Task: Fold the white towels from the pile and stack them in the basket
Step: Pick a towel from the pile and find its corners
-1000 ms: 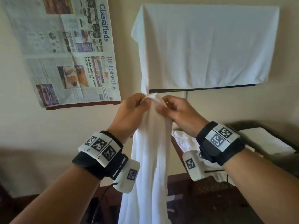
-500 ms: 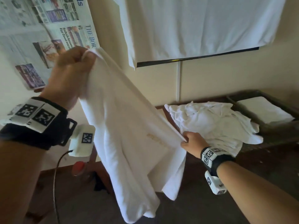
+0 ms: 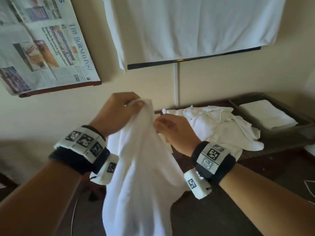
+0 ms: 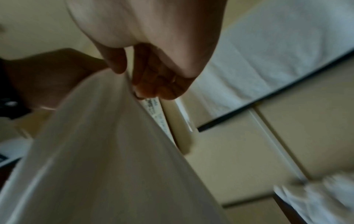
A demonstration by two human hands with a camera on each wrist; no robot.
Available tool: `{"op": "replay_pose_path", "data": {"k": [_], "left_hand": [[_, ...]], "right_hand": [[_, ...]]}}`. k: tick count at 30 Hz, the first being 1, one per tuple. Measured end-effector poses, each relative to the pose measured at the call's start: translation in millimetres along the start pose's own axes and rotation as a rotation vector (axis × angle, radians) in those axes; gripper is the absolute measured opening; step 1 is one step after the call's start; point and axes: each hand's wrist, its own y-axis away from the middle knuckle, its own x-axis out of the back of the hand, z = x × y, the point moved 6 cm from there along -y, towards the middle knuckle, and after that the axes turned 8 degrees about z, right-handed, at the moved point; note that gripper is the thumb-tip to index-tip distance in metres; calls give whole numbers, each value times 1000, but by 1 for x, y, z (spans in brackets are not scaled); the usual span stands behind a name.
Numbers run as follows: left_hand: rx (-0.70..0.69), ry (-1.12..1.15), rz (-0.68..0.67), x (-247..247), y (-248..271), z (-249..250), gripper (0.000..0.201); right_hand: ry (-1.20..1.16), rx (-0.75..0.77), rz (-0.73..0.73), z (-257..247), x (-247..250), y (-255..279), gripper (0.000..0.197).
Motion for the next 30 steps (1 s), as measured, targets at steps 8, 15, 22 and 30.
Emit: {"op": "replay_pose_path", "data": {"k": [8,15,22,30], "left_hand": [[-11,22,-3,-20,5,25,16],[43,184,-4,-29,7,31,17],[45,249,-6,-39,-4,41,18],[131,219,181,-8,-24,16,19]], "right_hand": [[-41,119,315,-26,21,-3,27],[-57,-42,234,-19,30,-4,38],[-446,-243,-66,-1,34,3,28],[-90,-540,-538,112,54,71,17]]}}
